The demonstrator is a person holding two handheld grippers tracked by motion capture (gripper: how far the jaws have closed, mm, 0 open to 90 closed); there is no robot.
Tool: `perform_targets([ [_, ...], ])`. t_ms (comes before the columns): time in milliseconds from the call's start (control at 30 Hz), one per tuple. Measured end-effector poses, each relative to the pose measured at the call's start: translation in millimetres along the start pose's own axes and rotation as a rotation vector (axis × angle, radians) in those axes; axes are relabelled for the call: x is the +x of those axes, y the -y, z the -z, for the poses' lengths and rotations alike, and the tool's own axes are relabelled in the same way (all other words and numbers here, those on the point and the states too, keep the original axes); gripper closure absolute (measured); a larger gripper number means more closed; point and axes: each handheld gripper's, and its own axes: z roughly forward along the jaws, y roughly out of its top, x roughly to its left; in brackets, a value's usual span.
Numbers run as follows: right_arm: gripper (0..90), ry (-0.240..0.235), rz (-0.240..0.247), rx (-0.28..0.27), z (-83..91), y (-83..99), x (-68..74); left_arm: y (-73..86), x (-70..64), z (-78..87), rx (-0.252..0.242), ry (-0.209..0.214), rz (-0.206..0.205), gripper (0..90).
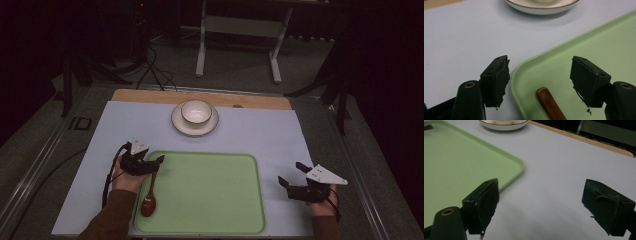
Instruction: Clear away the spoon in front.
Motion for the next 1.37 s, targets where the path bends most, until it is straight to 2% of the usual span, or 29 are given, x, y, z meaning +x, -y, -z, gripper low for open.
perform_targets([
  [267,14.0,0.004,0.0,-0.008,0.9,0.0,-0.9,-3.0,3.7,12.7,-0.049,-0.025,0.005,31.1],
  [367,14.0,0.008,-0.004,-0.012,1.7,-0.1,-1.2,-3.4,10.8,22.2,-0.082,-0.031,0.036,30.9],
  [600,14.0,0.013,-0.012,-0.02,3.5,-0.2,-2.5,-1.5,24.2,44.0,-0.151,-0.064,0.067,31.0],
  [733,14.0,0.019,-0.013,-0.031,4.8,-0.2,-3.7,0.3,28.9,53.5,-0.184,-0.068,0.069,31.1],
  [1167,13.9,0.045,-0.04,-0.072,12.1,1.0,-9.0,10.0,33.1,76.1,-0.235,-0.08,0.04,31.3],
  [1367,13.8,0.048,-0.042,-0.088,13.8,1.0,-10.2,16.0,39.3,84.5,-0.255,-0.106,0.058,31.2],
])
